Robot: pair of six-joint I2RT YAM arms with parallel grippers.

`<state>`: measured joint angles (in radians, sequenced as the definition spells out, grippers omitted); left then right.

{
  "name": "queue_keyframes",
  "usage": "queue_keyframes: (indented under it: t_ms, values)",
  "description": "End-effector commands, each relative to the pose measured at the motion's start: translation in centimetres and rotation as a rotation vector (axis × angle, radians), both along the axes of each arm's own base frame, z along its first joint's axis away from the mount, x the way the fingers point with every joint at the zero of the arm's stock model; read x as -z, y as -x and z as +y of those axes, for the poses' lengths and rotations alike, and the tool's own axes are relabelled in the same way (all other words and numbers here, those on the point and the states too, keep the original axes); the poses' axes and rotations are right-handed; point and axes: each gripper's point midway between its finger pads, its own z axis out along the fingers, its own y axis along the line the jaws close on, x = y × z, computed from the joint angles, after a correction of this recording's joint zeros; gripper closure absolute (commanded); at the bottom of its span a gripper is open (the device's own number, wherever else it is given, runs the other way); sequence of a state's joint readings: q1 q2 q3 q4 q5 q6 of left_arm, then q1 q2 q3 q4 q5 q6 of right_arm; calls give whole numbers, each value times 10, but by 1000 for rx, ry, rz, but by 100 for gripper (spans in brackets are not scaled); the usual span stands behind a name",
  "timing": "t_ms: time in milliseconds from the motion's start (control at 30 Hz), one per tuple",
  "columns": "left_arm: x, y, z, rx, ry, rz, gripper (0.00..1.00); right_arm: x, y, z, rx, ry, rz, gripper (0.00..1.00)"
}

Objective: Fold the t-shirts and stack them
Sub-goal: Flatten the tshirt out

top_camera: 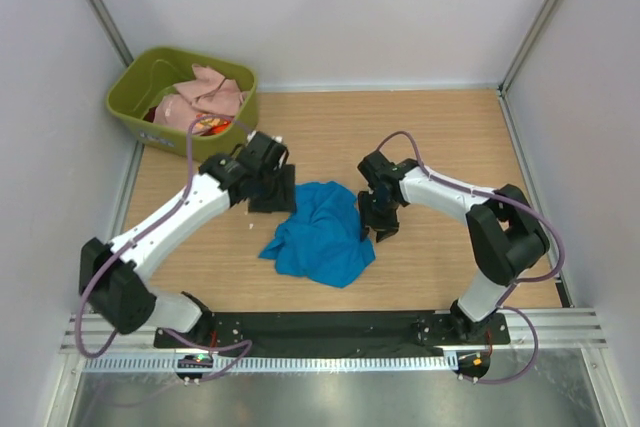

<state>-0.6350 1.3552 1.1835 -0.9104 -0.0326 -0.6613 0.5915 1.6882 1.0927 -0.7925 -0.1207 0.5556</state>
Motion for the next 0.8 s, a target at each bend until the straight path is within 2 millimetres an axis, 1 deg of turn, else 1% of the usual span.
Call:
queue_keyframes:
  t_ms: [0, 33, 67, 100, 133, 200, 233, 267, 300, 333, 433, 467, 500, 533, 633, 667, 700, 733, 767]
  values:
    - [-36, -50, -34, 132, 38, -159, 34, -4, 2, 3, 8, -53, -24, 47]
    - [-20, -59, -43, 158, 14, -123, 32, 2, 10, 4, 13, -71, -1, 46]
    - [-30, -69, -59, 186, 60, -137, 31, 2, 13, 4, 17, -83, 0, 45]
    - [-26, -74, -67, 203, 70, -127, 29, 4, 15, 4, 24, -93, 1, 43]
    - [-5, -81, -76, 218, 55, -83, 28, 9, 21, 5, 30, -111, 13, 41]
    - [2, -95, -90, 232, 67, -76, 25, 14, 25, 3, 38, -110, 26, 41]
    - [21, -100, -95, 243, 46, -42, 25, 17, 29, 1, 40, -108, 34, 41]
    - [29, -104, -98, 248, 39, -28, 24, 17, 32, 3, 41, -121, 44, 41]
    - [30, -111, -102, 252, 40, -35, 24, 20, 36, 2, 43, -129, 52, 41]
    - [46, -112, -105, 269, 22, -3, 24, 20, 35, 6, 49, -153, 50, 41]
    - [54, -115, -113, 288, 31, 17, 24, 24, 41, 9, 57, -179, 69, 42]
    - [58, -116, -115, 295, 34, 25, 24, 25, 42, 10, 61, -191, 72, 44]
    - [67, -114, -117, 303, 34, 52, 26, 28, 45, 10, 72, -195, 85, 45]
    - [71, -111, -122, 313, 57, 74, 29, 29, 43, 12, 75, -202, 81, 46]
    - [85, -99, -130, 324, 109, 142, 46, 33, 42, 14, 76, -208, 87, 52]
    - [87, -97, -131, 324, 121, 145, 53, 33, 42, 14, 74, -206, 87, 54]
    - [87, -96, -131, 320, 131, 145, 64, 31, 38, 16, 72, -204, 72, 58]
    - [81, -96, -132, 320, 142, 130, 69, 31, 36, 12, 69, -182, 64, 61]
    - [81, -97, -128, 311, 130, 117, 82, 30, 33, 10, 64, -168, 48, 69]
